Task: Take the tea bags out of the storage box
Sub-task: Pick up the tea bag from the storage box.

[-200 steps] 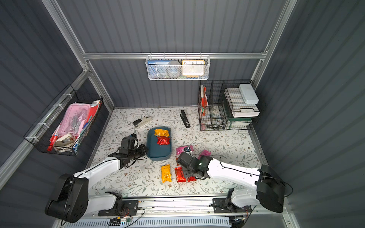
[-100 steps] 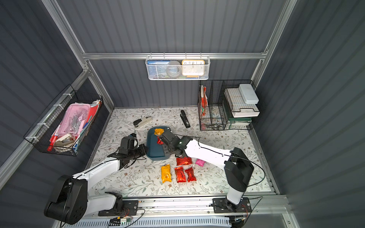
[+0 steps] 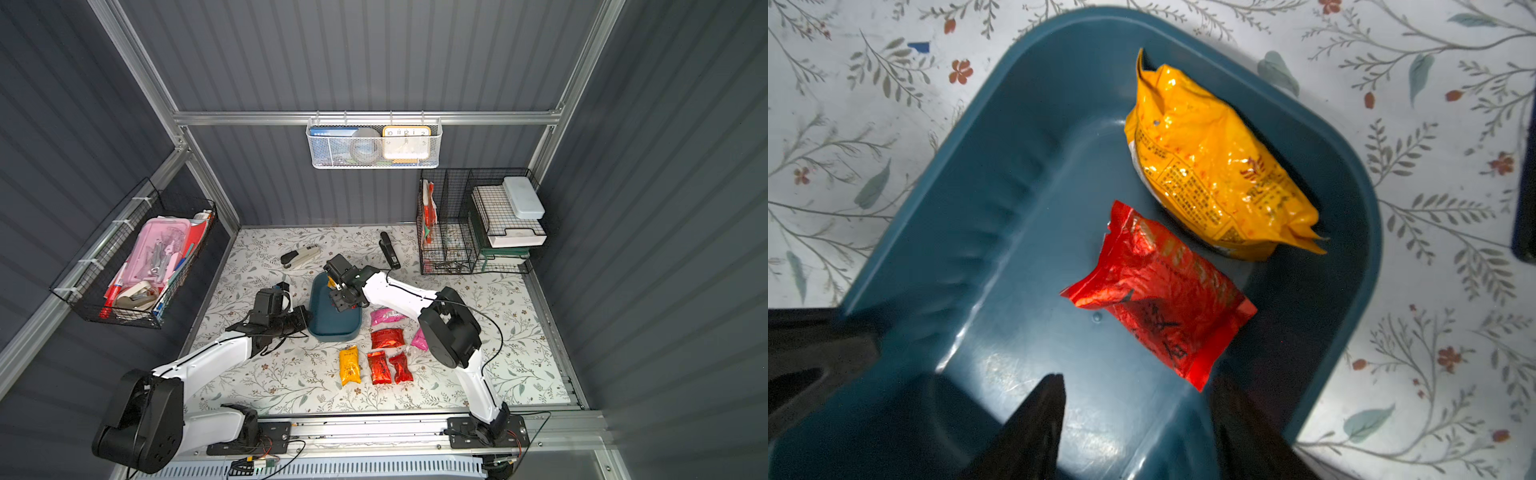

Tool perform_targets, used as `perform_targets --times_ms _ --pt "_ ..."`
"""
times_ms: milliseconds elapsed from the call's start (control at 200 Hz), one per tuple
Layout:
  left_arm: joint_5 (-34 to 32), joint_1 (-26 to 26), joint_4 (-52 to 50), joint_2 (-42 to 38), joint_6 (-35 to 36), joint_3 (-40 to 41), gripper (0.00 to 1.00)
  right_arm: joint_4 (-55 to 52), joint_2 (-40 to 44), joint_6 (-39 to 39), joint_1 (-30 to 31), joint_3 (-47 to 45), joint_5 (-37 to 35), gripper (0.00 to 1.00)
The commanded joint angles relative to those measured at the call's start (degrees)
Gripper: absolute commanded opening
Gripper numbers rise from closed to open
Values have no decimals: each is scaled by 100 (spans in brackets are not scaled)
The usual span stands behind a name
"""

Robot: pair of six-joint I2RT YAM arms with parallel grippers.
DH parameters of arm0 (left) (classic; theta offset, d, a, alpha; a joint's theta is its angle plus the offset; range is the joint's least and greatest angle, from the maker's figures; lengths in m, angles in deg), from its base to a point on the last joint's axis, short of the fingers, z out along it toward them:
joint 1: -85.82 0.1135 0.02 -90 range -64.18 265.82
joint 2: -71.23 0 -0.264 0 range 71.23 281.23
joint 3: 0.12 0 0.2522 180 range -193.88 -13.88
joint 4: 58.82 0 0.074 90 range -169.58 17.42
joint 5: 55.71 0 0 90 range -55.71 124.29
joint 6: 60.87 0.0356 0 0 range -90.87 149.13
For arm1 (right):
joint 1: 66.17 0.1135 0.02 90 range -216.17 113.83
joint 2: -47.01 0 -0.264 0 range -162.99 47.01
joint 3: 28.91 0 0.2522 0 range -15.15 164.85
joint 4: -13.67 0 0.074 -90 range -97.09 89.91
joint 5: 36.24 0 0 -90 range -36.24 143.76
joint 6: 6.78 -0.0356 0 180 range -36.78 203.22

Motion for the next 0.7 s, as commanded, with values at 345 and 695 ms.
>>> perform_targets --times_ms 345,695 --pt "106 10 -90 -94 164 -84 0 -907 -741 1558 -64 905 116 64" --pt "80 10 -77 -87 164 -100 0 -1031 -1213 1894 -59 1241 -274 64"
